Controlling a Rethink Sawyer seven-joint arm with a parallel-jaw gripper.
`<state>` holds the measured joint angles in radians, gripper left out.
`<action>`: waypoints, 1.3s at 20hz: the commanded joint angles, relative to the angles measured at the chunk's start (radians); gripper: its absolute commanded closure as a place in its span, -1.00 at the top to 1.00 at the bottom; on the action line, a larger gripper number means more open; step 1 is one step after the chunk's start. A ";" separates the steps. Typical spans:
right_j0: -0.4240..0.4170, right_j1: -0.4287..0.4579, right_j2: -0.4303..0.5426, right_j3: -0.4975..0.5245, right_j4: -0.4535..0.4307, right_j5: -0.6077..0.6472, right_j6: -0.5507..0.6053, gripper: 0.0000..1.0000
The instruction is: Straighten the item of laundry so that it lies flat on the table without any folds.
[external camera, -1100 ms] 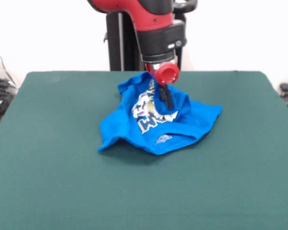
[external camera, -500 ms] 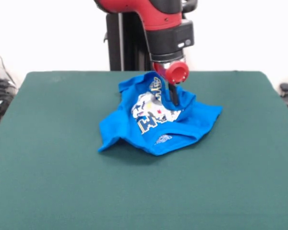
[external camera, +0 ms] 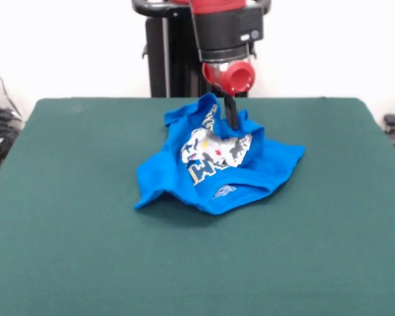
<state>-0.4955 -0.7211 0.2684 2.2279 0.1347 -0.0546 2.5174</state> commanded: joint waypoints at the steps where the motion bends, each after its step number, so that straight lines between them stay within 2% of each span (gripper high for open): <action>1: 0.038 0.004 -0.030 0.077 -0.025 0.130 0.060 -1.00; 6: 0.012 0.042 -0.024 0.109 -0.053 0.107 0.060 -1.00; 12: -0.029 0.146 -0.028 0.140 -0.115 0.032 0.067 -1.00; 18: -0.030 0.204 -0.047 0.193 -0.180 -0.032 0.095 -1.00; 26: -0.007 0.279 0.020 0.256 -0.200 -0.123 0.178 -1.00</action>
<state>-0.5430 -0.5383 0.2290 2.4246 -0.0507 -0.0812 2.5174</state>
